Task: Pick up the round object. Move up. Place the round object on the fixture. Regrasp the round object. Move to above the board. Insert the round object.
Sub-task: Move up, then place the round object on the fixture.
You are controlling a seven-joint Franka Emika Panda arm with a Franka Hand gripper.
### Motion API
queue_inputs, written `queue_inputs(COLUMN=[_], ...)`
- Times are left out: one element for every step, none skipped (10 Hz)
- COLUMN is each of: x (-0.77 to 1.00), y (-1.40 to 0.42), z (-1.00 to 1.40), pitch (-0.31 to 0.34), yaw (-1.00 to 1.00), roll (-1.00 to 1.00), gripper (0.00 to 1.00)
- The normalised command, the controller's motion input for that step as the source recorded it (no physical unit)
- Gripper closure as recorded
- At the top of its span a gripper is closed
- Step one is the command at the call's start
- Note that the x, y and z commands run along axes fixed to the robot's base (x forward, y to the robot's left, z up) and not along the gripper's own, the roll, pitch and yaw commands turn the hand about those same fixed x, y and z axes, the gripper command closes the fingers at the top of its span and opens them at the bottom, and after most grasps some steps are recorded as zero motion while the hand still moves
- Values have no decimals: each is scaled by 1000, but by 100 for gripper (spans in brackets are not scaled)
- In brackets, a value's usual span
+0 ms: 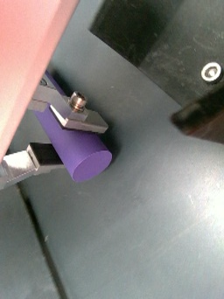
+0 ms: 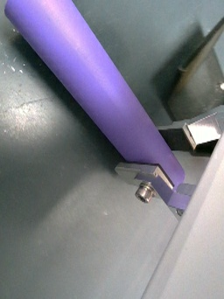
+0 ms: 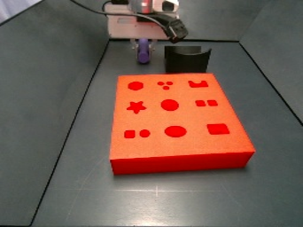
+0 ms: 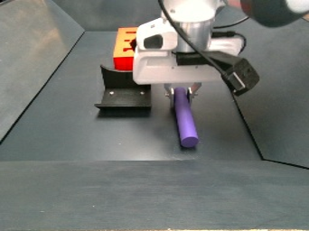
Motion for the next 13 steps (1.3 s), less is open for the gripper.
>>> queue_inputs(x=[-78, -50, -28, -23, 0, 3, -12, -17, -22, -25, -29, -33, -28], y=[-49, -25, -7, -3, 0, 0, 2, 3, 4, 5, 4, 2, 2], z=[678, 547, 352, 250, 1000, 1000, 1000, 1000, 1000, 1000, 1000, 987, 834], pitch=[45, 49, 61, 64, 0, -2, 20, 22, 27, 32, 40, 50, 55], yaw=[3, -1, -7, -10, 0, 0, -3, -12, -16, -15, -8, 2, 12], roll=[-1, 19, 43, 54, 0, 5, 17, 40, 57, 67, 82, 91, 93], gripper=[100, 100, 100, 100, 100, 100, 100, 100, 100, 100, 100, 100, 100])
